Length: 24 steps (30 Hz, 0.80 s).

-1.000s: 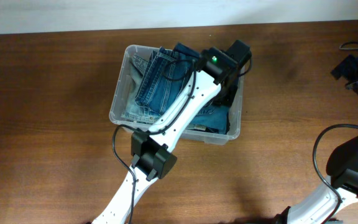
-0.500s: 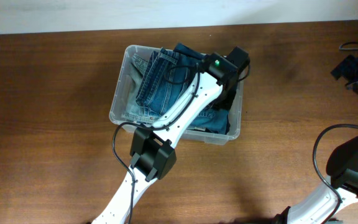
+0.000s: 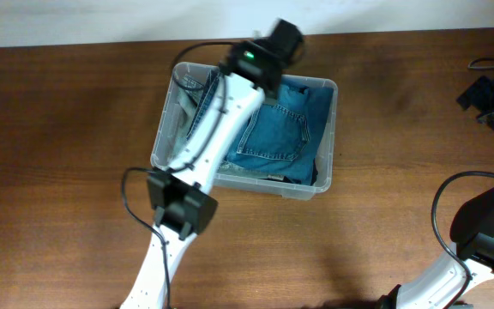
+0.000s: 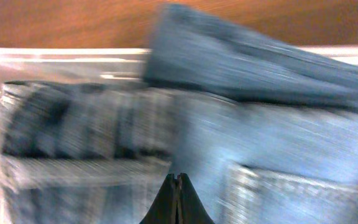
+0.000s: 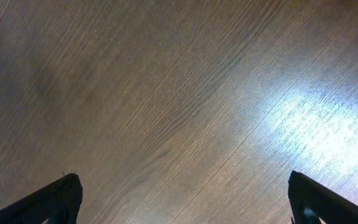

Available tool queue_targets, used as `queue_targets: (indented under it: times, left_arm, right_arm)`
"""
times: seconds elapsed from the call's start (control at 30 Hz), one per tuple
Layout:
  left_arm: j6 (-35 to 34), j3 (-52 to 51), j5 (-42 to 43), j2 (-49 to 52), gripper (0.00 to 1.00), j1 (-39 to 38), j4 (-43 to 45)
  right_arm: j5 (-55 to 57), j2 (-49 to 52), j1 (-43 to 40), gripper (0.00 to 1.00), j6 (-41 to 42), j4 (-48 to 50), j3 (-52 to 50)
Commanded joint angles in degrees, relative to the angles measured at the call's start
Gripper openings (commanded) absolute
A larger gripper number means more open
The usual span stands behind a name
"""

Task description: Pack container

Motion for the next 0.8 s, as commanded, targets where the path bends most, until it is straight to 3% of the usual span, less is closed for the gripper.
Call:
queue_targets:
  times: [0.0,0.47,0.77]
  left_arm:
    - [-0.57,-1.36,7.17,0.39,0.01,4.02,-0.94]
    - [-2.97,-8.61,8.83,8.02,0.01,6.71,-3.65]
    - [-2.91,1.55,7.69,3.17,0.01,6.51,-2.58]
  right_arm:
    - [0.70,0.61,-0.04,0.98,0.31,0.00,-0.20]
    - [0.70,0.61,-0.04,0.98,0.31,0.00,-0.20]
    - [0.70,0.61,-0.04,0.98,0.31,0.00,-0.20]
